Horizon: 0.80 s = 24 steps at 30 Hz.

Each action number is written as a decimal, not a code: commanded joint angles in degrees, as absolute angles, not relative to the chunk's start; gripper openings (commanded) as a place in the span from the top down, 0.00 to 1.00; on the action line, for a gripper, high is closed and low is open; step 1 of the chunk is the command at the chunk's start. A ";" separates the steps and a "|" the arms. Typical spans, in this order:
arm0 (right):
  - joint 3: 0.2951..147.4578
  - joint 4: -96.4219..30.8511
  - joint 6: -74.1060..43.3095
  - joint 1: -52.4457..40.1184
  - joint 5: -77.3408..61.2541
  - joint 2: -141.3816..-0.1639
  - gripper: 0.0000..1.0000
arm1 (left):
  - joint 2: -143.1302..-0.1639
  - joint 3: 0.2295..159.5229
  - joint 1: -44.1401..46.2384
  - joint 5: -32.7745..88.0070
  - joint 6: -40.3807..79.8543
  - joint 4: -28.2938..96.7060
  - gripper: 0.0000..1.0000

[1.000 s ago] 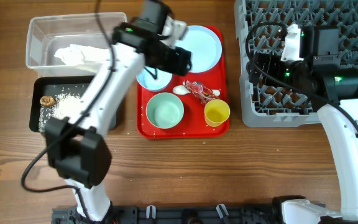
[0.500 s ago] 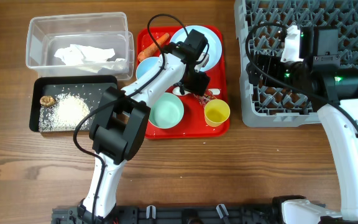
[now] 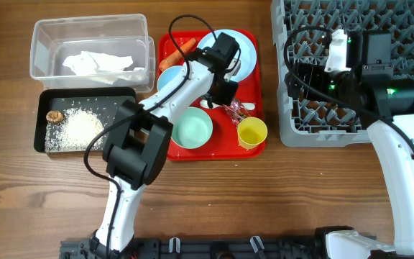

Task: Sort waste into correct bins and load items into the dishwasher rack
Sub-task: 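Grasp the red candy wrapper on the tray with the left gripper, then carry the wrapper left and drop it into the clear bin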

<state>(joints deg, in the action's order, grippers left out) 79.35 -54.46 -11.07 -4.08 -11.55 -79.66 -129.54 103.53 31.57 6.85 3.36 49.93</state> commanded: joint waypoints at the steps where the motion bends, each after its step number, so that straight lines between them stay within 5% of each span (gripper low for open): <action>1: 80.51 -54.57 -10.59 -3.90 -11.00 -80.05 0.00 | -122.41 107.00 29.58 6.55 3.49 50.37 0.96; 10: 80.51 -54.57 -10.52 -3.90 -11.00 -80.07 0.00 | -104.12 107.00 17.69 6.50 3.51 51.48 0.96; 18: 80.51 -54.28 -10.63 -3.90 -11.03 -80.07 0.00 | -104.90 106.94 -9.43 6.66 8.36 49.36 0.96; 24: 80.51 -53.76 -10.68 -3.90 -11.03 -80.27 0.00 | -113.73 106.94 -15.66 6.96 10.94 44.12 0.96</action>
